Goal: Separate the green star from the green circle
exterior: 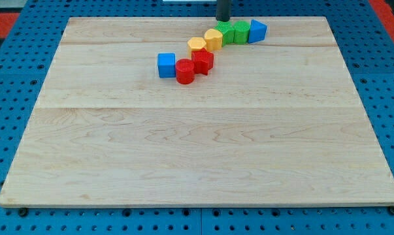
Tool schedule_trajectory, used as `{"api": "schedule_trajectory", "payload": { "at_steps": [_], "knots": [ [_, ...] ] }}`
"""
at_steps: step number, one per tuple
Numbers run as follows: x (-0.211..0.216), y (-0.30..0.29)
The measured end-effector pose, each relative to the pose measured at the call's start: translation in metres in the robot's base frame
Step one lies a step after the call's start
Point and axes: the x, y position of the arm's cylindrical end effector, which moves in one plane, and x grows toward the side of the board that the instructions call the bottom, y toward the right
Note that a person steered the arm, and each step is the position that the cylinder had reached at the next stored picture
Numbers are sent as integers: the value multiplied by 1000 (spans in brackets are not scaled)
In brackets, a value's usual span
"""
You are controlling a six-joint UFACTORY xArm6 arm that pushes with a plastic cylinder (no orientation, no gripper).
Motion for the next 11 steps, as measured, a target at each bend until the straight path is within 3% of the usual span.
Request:
{"api": "schedule_trajectory", "payload": {
  "at_steps": [3, 11],
  "knots": [
    [37, 25],
    [133, 24]
  ]
}}
